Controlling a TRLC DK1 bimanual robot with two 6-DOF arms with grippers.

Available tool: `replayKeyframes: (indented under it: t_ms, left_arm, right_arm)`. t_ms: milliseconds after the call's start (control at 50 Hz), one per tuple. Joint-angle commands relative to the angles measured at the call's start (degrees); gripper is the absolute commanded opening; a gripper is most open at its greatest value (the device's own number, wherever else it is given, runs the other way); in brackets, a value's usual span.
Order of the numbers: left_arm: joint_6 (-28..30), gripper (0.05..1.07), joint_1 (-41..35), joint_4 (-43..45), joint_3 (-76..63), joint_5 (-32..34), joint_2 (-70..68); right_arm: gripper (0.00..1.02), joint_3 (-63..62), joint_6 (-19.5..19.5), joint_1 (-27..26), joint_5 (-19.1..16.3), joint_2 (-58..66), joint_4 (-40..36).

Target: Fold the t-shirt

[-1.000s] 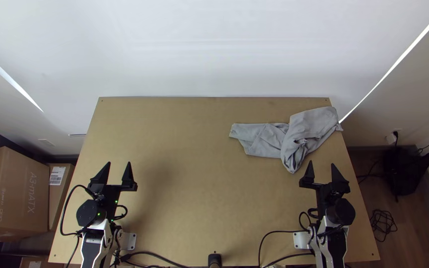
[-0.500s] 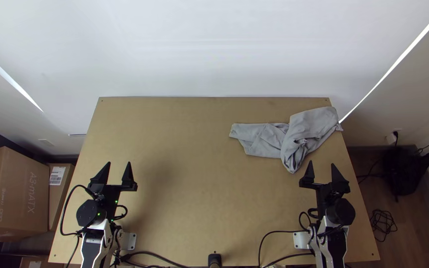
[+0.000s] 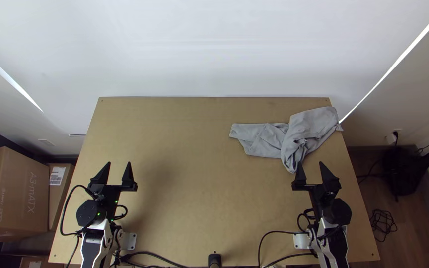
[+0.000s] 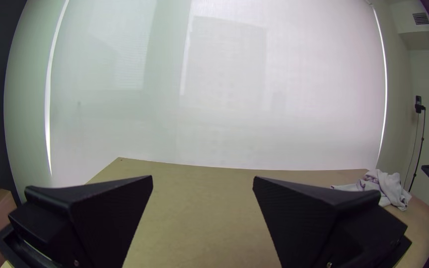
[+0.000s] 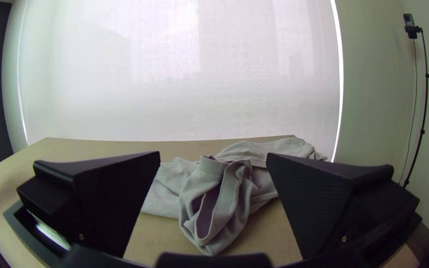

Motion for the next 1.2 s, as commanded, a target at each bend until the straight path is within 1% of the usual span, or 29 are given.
replayKeyframes:
  t_ms: [0,80,180,300,380,440,480,660,760,820,940,1000,1080,1140,1180]
  left_arm:
    - [-0.9,1.03,0.3,-1.1,-2.2,0.1,-0.4]
    - [-0.9,1.03,0.3,-1.1,-2.2,0.1,-0.4]
    - [-0.9,1.03,0.3,-1.1,-2.2,0.1,-0.4]
    - [-5.9,1.03,-0.9,-1.1,-2.2,0.9,-0.4]
    - [-6.6,1.03,-2.0,-1.2,-2.2,0.9,-0.4]
    - [-6.5,1.03,-2.3,-1.2,-2.2,0.9,-0.4]
    - [-6.4,1.03,-2.2,-1.2,-2.2,0.9,-0.4]
    - [-6.2,1.03,-2.2,-1.1,-2.2,0.9,-0.4]
    - [-6.2,1.03,-2.3,-1.2,-2.2,0.9,-0.4]
    - [-6.2,1.03,-2.1,-1.3,-2.2,0.9,-0.4]
    - [-6.2,1.03,-2.0,-1.4,-2.2,1.0,-0.3]
    - [-6.2,1.03,-2.1,-1.5,-2.2,1.0,-0.2]
    - [-6.2,1.03,-2.1,-1.5,-2.2,1.0,-0.1]
    - [-6.3,1.03,-2.0,-1.5,-2.2,1.0,0.1]
    - [-6.4,1.03,-2.0,-1.5,-2.2,1.0,0.2]
  right_arm:
    - [0.98,-0.4,-0.3,0.3,0.8,-0.6,-1.1]
    - [0.98,-0.4,-1.7,1.3,0.8,-0.6,-0.9]
    - [0.99,-0.1,-2.2,1.5,0.8,-0.6,-1.1]
    - [0.99,2.5,-2.2,2.2,0.7,-0.3,-2.3]
    - [0.98,4.5,-3.2,3.5,0.7,-0.1,-2.6]
    - [0.98,6.1,-4.9,4.8,0.8,0.6,-3.0]
    - [0.98,7.5,-5.3,5.5,0.8,1.4,-3.6]
    - [0.99,15.1,-5.8,8.4,0.8,10.3,-7.5]
    - [0.98,18.5,-5.8,9.1,0.7,15.8,-9.0]
    - [0.98,19.9,-5.8,10.6,0.8,18.4,-9.4]
    - [0.98,22.1,-5.6,13.4,1.3,23.5,-9.4]
    - [0.99,24.0,-3.9,13.9,1.6,27.5,-9.9]
    - [0.98,26.9,-1.6,14.0,1.6,33.1,-13.1]
    - [0.98,28.4,-1.1,14.5,1.6,36.5,-14.9]
    - [0.98,29.0,0.0,14.8,1.6,38.1,-15.6]
